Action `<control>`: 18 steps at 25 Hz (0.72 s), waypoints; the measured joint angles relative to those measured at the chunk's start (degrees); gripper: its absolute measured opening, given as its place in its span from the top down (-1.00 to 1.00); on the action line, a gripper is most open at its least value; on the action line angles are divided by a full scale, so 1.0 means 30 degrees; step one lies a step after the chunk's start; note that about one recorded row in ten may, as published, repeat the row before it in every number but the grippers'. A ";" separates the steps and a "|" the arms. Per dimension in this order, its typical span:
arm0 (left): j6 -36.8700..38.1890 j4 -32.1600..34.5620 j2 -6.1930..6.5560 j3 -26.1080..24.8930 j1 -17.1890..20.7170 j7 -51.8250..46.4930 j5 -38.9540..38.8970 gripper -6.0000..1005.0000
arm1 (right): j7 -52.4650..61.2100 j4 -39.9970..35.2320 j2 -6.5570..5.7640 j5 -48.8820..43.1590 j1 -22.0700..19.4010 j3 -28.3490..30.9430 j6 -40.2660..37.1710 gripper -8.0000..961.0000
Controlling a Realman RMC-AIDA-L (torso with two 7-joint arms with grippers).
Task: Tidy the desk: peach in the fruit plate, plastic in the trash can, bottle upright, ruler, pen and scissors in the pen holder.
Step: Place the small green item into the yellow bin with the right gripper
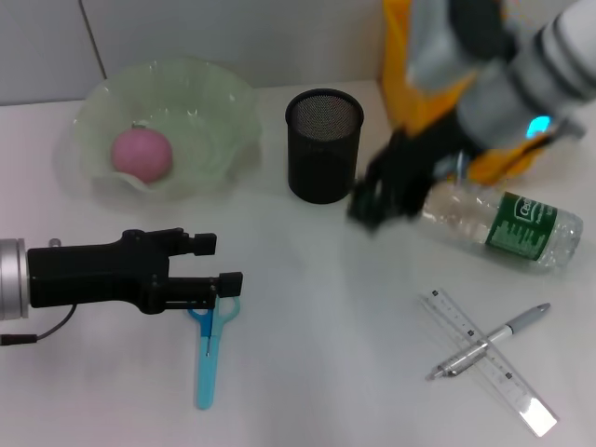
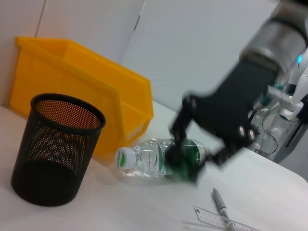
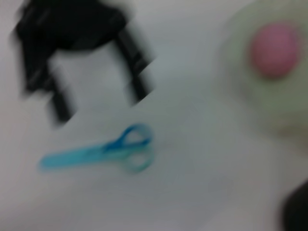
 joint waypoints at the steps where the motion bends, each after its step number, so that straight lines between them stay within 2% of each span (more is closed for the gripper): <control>1: 0.0004 -0.0002 -0.0011 0.0005 -0.0019 0.0002 0.0012 -0.68 | 0.0594 -0.1080 -0.0059 -0.0016 -0.0009 0.1201 0.0216 0.15; 4: 0.0039 -0.0006 -0.0019 0.0055 -0.0056 0.0006 0.0021 -0.68 | 0.1349 -0.1845 -0.0145 -0.0155 -0.0011 0.2111 0.1023 0.21; 6: 0.0058 -0.0010 -0.0042 0.0129 -0.0069 0.0008 0.0029 -0.68 | 0.2656 -0.2375 -0.0244 -0.1012 -0.0015 0.2807 0.2974 0.25; 7: 0.0056 -0.0010 -0.0050 0.0136 -0.0070 0.0008 0.0030 -0.68 | 0.2656 -0.2375 -0.0244 -0.1012 -0.0015 0.2807 0.2974 0.27; 10: 0.0057 -0.0011 -0.0088 0.0146 -0.0074 0.0008 0.0036 -0.68 | 0.4066 -0.2355 -0.0304 -0.2215 0.0016 0.2943 0.5169 0.32; 14: 0.0068 -0.0010 -0.0135 0.0173 -0.0082 0.0008 0.0045 -0.68 | 0.6144 -0.1530 -0.0335 -0.3917 0.0175 0.2966 0.7920 0.37; 16: 0.0076 -0.0011 -0.0145 0.0179 -0.0081 0.0009 0.0045 -0.68 | 0.7328 -0.0118 -0.0443 -0.5159 0.0624 0.2971 0.8986 0.38; 18: 0.0082 -0.0011 -0.0162 0.0182 -0.0081 0.0008 0.0046 -0.68 | 0.7662 0.0524 -0.0498 -0.5525 0.0819 0.2973 0.9233 0.40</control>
